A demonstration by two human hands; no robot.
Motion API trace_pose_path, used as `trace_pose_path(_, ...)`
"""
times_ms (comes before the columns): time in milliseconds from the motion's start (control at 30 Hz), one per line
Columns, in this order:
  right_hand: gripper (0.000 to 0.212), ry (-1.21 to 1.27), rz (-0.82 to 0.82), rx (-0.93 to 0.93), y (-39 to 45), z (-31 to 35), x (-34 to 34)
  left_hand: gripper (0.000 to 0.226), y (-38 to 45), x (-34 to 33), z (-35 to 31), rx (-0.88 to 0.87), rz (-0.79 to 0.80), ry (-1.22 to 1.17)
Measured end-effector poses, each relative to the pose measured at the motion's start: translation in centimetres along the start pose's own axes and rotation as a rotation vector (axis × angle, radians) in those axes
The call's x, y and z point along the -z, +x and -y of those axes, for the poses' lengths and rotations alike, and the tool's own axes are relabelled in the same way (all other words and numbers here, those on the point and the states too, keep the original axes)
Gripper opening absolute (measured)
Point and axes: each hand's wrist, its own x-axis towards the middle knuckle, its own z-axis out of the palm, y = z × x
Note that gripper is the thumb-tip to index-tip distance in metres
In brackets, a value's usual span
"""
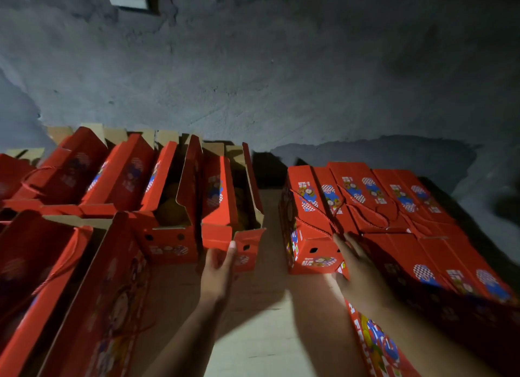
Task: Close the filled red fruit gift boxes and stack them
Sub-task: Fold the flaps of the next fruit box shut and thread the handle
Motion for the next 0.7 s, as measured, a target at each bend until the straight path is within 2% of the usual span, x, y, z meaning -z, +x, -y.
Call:
trace_pose_path(100,0.084,0.008,0.017,-0.013,-0.9,0.5,0.2,0.046,-2.8,0.3,0.1,0.04,0.004,0.022)
trace_pose_path(233,0.081,0.062,0.052,-0.039,0.8,1.9,0.8,0.06,-6.7,1.5,1.0,0.085,0.003,0.061)
trace_pose_path(400,0.086,-0.042,0.144,-0.152,4.5,3.2,0.0,0.06,-8.1,3.2,2.3,0.078,-0.059,0.172)
trace_pose_path(600,0.099,-0.192,0.097,-0.111,4.4,2.3,-2.1,0.055,-7.9,2.8,3.0,0.071,-0.084,0.148)
trace_pose_path(700,0.103,-0.211,0.132,-0.1,4.7,2.3,-2.0,0.061,-7.9,2.8,3.5,0.064,-0.088,0.129)
